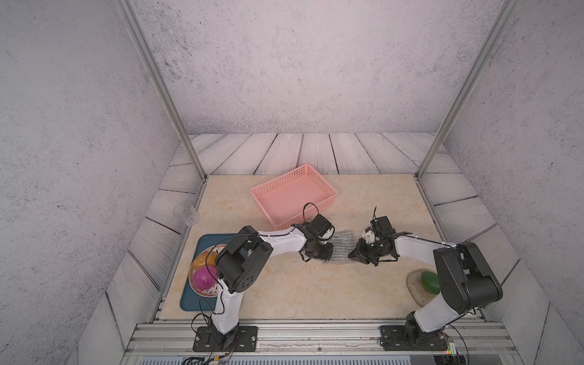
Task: Fold the square dishcloth
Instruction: Smooth out the cleaning item at the center of the board.
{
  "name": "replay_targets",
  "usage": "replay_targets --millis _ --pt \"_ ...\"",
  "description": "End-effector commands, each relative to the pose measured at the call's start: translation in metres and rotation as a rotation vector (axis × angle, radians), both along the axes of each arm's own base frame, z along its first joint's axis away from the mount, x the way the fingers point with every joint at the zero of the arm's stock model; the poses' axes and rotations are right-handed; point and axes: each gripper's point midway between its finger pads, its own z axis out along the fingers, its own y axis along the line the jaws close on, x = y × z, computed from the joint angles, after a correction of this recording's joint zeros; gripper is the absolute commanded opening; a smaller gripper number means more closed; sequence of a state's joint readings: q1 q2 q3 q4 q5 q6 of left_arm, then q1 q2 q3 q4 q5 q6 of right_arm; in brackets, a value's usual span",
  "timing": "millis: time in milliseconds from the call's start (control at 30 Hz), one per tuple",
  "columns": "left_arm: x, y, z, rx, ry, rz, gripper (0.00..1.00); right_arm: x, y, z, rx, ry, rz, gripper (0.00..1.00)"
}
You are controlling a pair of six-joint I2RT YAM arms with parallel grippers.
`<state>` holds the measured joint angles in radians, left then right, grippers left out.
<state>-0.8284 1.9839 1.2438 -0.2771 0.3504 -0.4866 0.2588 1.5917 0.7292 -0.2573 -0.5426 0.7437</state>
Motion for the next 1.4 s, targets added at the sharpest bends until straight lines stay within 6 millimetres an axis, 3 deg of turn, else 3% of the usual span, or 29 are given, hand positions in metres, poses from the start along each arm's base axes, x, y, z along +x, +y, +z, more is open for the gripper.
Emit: replay_targets --millis 0,133,267,433,700,967,1367 --pt "-0.007 0.016 -0.017 0.048 0.039 0.019 0.10 -0.002 -0.004 -0.005 0.002 0.017 -0.009 0.12" --pt "-0.009 0.012 -0.002 0.010 0.037 0.010 0.11 0.003 -0.002 0.010 0.015 -0.019 0.005 0.12" --pt "-0.009 0.002 0.028 -0.067 0.025 0.003 0.18 0.011 -0.003 0.035 0.002 -0.080 0.013 0.13" --pt "-0.004 -0.007 0.061 -0.132 0.000 0.016 0.19 0.026 -0.005 0.067 -0.017 -0.170 0.011 0.13" --pt "0.030 -0.010 0.065 -0.130 -0.037 0.076 0.17 0.060 0.001 0.090 -0.016 -0.236 0.001 0.13" --pt "0.063 -0.009 0.038 -0.102 -0.014 0.119 0.15 0.084 0.004 0.075 -0.024 -0.221 -0.021 0.12" --pt "0.068 0.009 -0.003 -0.047 0.039 0.168 0.14 0.092 0.002 0.020 -0.048 -0.124 -0.050 0.08"
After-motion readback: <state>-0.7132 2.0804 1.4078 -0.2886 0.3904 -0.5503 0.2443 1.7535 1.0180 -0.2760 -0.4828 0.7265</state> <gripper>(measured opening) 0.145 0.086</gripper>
